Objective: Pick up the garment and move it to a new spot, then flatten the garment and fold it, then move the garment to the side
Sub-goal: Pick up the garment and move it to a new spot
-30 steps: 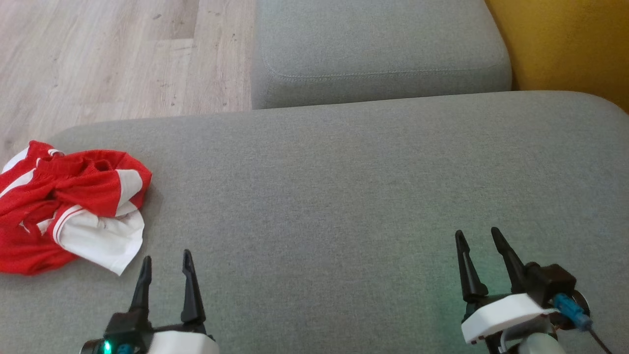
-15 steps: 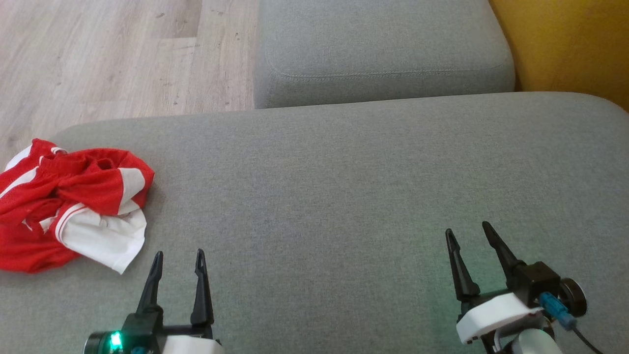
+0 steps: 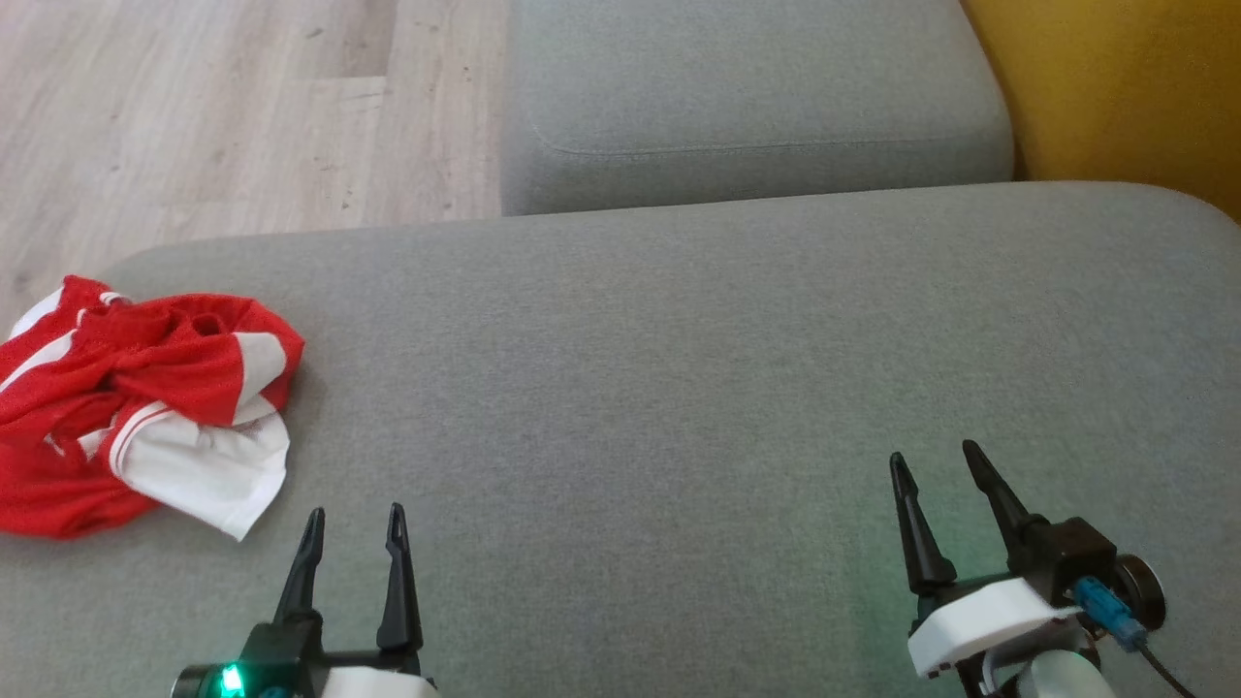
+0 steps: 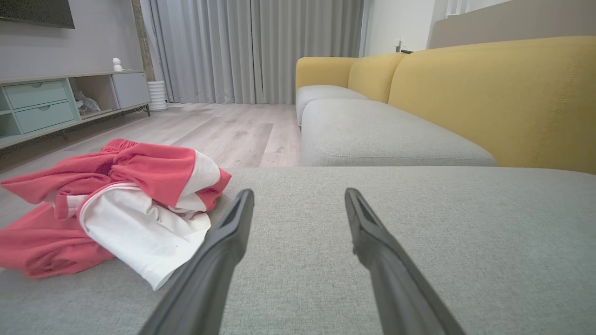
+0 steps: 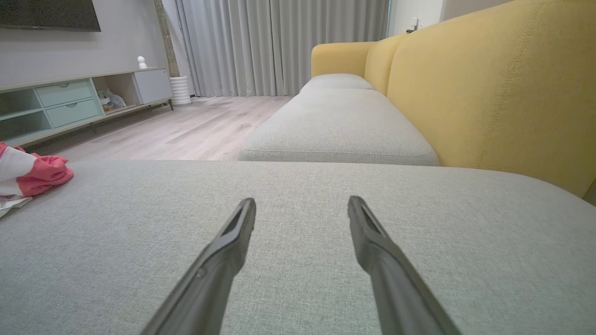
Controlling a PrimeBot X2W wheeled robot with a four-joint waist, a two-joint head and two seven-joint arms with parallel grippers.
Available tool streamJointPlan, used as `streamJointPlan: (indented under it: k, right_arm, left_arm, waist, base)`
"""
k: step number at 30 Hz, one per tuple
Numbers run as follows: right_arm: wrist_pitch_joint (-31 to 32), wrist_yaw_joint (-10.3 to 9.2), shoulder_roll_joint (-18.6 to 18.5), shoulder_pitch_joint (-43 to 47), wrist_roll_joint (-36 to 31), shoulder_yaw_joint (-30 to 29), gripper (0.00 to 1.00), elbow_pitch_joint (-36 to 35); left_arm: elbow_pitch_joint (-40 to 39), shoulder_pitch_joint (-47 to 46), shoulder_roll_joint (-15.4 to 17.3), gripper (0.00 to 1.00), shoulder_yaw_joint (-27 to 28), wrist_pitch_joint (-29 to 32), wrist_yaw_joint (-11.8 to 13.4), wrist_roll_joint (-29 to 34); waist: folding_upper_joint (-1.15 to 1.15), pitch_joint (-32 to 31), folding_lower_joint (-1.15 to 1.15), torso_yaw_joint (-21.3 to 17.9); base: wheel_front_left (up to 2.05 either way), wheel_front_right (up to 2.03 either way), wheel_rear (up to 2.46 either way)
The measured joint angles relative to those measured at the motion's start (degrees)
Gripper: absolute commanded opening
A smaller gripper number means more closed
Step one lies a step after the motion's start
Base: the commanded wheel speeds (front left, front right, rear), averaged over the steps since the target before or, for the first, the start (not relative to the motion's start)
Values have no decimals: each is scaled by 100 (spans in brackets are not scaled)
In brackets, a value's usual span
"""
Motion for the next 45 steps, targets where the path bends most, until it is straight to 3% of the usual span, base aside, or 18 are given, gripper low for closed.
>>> streamJointPlan:
  k: [9,16,29,37,39,45]
  right_arm:
    - [0,0,-2,12,8,-58,100,23]
    - [-1,0,-2,42,62,174,100,-111]
    - [-14,0,0,164,199,539,100,-151]
    - [-14,0,-1,40,197,578,100,-118]
    - [-14,0,-1,59,191,531,100,-111]
    - [-14,0,-1,118,-227,162,100,-224]
  left_arm:
    - [-5,-5,2,100,-36,0,121,180]
    - [-252,0,58,100,62,-1,193,524]
    - [-665,355,142,100,570,-16,403,531]
    - [-966,337,136,100,1077,-16,710,523]
    - [-967,336,144,100,1171,-16,669,471]
    - [-1012,-186,318,100,1246,-16,180,320]
  waist:
    - [0,-21,0,464]
    - [0,-29,0,1186]
    - [0,-68,-1,2540]
    - [0,160,0,2741]
    - [0,201,0,2767]
    - [0,537,0,2807]
  base:
    - [0,0,0]
    - [0,0,0]
    - [0,0,0]
    - [0,0,0]
    - [0,0,0]
    - [0,0,0]
